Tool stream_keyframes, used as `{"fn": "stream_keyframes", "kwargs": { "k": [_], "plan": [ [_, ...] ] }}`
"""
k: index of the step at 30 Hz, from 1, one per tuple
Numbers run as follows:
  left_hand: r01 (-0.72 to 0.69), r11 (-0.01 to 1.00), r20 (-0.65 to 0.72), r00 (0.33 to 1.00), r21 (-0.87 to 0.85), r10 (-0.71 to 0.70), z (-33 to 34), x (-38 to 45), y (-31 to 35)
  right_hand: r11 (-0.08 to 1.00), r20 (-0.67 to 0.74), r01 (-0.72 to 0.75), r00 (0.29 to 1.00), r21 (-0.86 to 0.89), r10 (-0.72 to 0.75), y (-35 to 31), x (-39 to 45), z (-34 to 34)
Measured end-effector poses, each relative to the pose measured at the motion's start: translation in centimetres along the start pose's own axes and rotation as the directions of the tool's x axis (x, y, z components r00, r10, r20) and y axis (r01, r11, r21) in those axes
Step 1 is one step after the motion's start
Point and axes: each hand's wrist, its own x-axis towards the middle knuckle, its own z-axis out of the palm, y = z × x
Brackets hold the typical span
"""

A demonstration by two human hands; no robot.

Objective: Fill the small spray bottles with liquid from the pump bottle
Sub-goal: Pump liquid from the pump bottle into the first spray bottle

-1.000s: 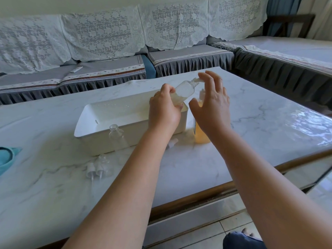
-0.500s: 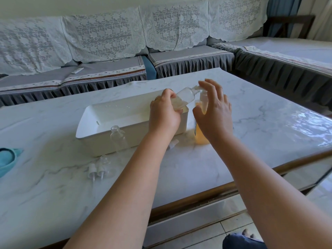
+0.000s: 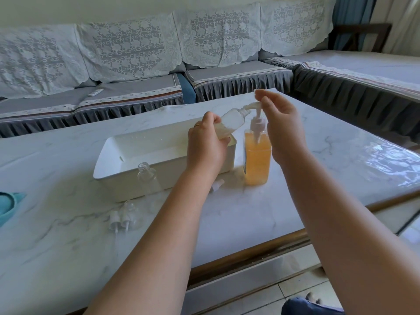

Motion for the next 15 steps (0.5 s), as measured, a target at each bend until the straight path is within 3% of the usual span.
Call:
{"fn": "stream_keyframes", "kwargs": {
  "k": [7, 15],
  "plan": [
    [-0.020, 1.000, -0.011, 1.000, 0.001, 0.020, 0.0, 0.0, -0.1, 0.966, 0.050, -0.158, 0.987, 0.204, 0.151, -0.2, 1.6, -0.1],
    [0.004, 0.999, 0.007, 1.000, 0.034, -0.005, 0.2, 0.1, -0.5, 0.952, 0.035, -0.277, 0.961, 0.132, 0.275, 0.9, 0.9, -0.4]
  ]
}}
